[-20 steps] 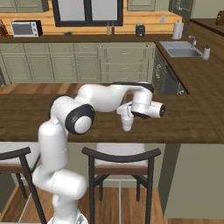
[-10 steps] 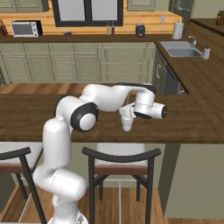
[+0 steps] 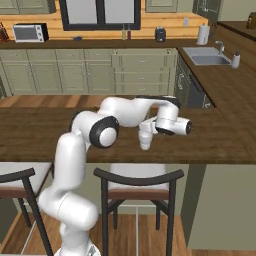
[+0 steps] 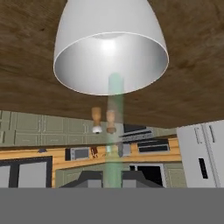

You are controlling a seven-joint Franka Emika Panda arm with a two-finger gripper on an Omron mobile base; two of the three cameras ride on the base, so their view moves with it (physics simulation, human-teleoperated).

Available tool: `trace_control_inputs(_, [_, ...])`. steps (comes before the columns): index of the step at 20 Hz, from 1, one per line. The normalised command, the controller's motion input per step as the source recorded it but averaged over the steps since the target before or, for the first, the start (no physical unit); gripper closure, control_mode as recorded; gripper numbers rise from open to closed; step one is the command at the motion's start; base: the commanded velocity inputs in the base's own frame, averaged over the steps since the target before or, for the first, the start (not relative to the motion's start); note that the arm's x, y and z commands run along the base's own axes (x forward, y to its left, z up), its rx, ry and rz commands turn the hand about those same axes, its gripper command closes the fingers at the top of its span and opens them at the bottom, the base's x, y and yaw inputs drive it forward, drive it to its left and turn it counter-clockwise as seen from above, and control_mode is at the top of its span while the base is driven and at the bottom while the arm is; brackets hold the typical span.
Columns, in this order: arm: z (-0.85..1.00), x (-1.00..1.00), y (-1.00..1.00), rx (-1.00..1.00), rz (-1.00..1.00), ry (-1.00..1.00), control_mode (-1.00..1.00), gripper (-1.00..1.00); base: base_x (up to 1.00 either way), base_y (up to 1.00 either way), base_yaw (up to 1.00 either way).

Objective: Take a straw from the drawer in front and place it inside the glass cup on the dining counter.

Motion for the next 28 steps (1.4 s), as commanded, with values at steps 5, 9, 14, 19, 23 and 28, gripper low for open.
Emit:
trace_control_inputs(5, [-0.16,0.19,0.0,0.0,0.0,0.0,-1.0,1.0,0.0,0.0,0.0])
trace_control_inputs(9, [-0.23,0.15,0.0,0.0,0.0,0.0,-1.0,1.0,0.0,0.0,0.0])
trace_control_inputs(14, [-0.2,0.16,0.0,0.0,0.0,0.0,-1.0,1.0,0.0,0.0,0.0])
trace_control_inputs(19, [-0.23,0.17,0.0,0.0,0.0,0.0,-1.0,1.0,0.0,0.0,0.0])
trace_control_inputs(23, [-0.06,-0.04,0.0,0.0,0.0,-0.1,-1.0,1.0,0.0,0.0,0.0])
trace_control_inputs(28, [0.0,-0.48,0.01,-0.02,0.0,-0.25,-1.0,1.0,0.0,0.0,0.0])
